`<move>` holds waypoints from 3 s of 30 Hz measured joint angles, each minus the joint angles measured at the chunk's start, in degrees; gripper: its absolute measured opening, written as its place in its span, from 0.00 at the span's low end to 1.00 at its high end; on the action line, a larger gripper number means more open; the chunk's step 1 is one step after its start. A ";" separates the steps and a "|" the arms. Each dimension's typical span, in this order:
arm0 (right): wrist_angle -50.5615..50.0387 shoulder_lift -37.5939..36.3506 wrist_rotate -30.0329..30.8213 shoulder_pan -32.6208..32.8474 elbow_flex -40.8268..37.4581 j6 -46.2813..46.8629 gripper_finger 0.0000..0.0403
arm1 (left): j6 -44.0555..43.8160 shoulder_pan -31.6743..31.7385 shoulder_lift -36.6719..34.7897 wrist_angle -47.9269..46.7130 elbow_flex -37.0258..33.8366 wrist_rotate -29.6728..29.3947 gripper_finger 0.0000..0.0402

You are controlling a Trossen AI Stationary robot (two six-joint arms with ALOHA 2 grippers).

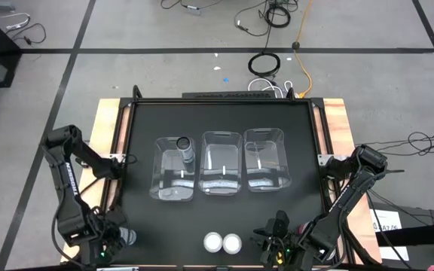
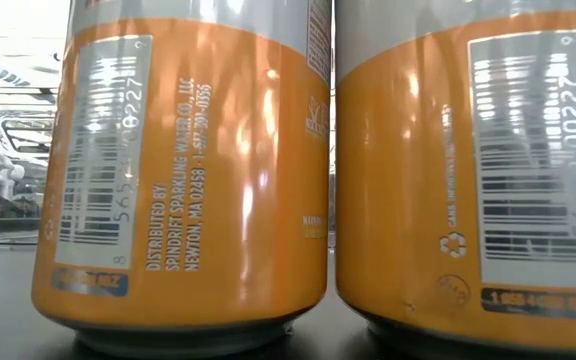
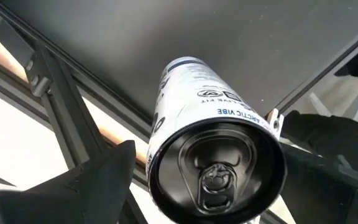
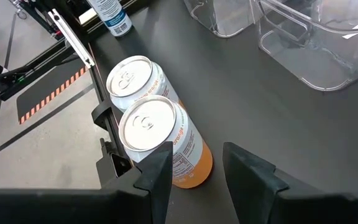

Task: Sort soda cans
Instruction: Put the white soda can into the left transparent bin

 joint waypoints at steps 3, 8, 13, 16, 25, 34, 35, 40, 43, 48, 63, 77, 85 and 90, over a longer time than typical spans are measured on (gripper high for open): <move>0.02 0.00 0.02 -0.02 0.00 0.00 0.33 | 0.04 0.02 0.51 -0.14 0.00 -0.02 0.90; 0.07 0.00 0.00 -0.02 0.00 0.00 0.33 | 1.04 0.04 1.27 -0.59 0.00 -0.07 0.90; 0.45 0.00 0.02 0.00 0.00 0.00 0.33 | 1.86 0.04 1.41 -0.57 0.00 -0.52 0.90; 0.45 0.00 0.02 0.00 0.00 0.00 0.33 | 2.27 0.04 1.41 -0.57 0.00 -1.49 0.90; 0.43 0.00 0.02 0.00 0.00 0.00 0.33 | 3.17 0.26 1.41 -0.63 0.00 -2.01 0.81; 0.43 0.00 0.02 -0.01 0.00 -0.20 0.33 | 3.54 0.29 1.39 -0.46 0.07 -1.75 0.66; 0.43 0.00 0.02 0.00 0.00 -0.20 0.33 | 3.54 0.33 1.37 -0.46 0.07 -1.73 0.66; 0.43 0.00 0.02 -0.02 0.00 -0.46 0.33 | 5.05 1.66 0.09 -0.82 0.04 -0.23 0.72; 0.45 0.00 0.02 -0.02 0.00 -1.07 0.33 | 6.70 2.91 -1.62 -1.37 0.04 0.41 0.72; 0.47 0.00 0.05 -0.02 0.00 -1.63 0.33 | 8.59 5.19 -5.40 -2.49 0.02 0.37 0.70; 0.48 0.00 0.06 -0.02 0.00 -2.11 0.33 | 18.75 12.97 -19.38 -5.65 2.23 -10.08 0.70; 0.52 0.00 0.06 -0.02 0.00 -2.99 0.33 | 30.49 25.88 -27.28 -8.44 2.27 -16.58 0.70; 0.52 0.00 0.28 -0.02 0.00 -4.22 0.33 | 42.67 38.73 -26.96 -8.46 2.29 -16.09 0.70; 0.52 0.00 0.28 -0.02 0.00 -4.26 0.33 | 51.50 46.99 -25.09 -8.35 2.29 -14.25 0.70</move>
